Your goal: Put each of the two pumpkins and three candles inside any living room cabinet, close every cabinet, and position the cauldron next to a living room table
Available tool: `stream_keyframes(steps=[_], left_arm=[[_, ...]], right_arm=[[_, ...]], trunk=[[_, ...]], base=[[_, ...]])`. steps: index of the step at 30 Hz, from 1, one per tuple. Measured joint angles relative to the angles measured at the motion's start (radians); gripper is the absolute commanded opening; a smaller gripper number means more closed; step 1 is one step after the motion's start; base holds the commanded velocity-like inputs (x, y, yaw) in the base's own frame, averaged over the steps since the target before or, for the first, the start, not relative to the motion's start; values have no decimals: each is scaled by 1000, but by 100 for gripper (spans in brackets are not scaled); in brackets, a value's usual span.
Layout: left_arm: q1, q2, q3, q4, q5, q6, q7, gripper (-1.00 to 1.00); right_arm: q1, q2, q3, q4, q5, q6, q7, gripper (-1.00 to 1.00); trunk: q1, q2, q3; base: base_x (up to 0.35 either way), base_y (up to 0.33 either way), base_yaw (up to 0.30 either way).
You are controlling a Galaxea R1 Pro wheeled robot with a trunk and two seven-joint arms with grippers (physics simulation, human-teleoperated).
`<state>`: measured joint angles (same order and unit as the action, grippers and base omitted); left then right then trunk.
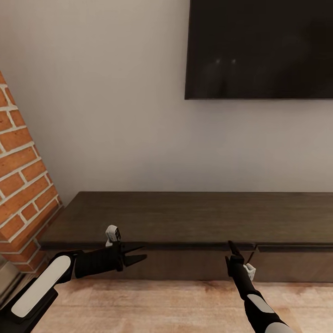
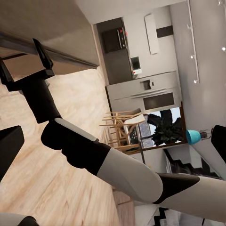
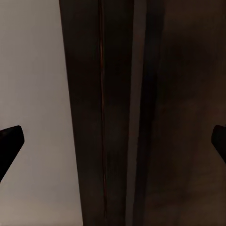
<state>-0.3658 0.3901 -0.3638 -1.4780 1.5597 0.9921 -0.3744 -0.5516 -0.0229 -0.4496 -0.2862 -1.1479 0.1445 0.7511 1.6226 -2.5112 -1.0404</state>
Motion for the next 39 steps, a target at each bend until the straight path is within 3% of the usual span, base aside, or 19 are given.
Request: stream_keyframes(steps=[17,21,33,39], left_arm=[[0,-1,0,0,-1,0,0,100],[0,-1,0,-1,-1,0,0,100],[0,-1,0,0,0,0,0,100],[0,-1,0,0,-1,0,0,100]], right_arm=[[0,-1,-1,0,0,0,2,100],[0,0,-1,0,0,0,2,100],[0,-1,-2,0,0,0,2,100],[0,0,-2,0,0,0,2,100]], trunk=[[0,0,0],[2,-1,-15],[2,-1,-15],[3,-2,-27]], base=[[40,-25,0],[0,0,0],[0,0,0],[0,0,0]])
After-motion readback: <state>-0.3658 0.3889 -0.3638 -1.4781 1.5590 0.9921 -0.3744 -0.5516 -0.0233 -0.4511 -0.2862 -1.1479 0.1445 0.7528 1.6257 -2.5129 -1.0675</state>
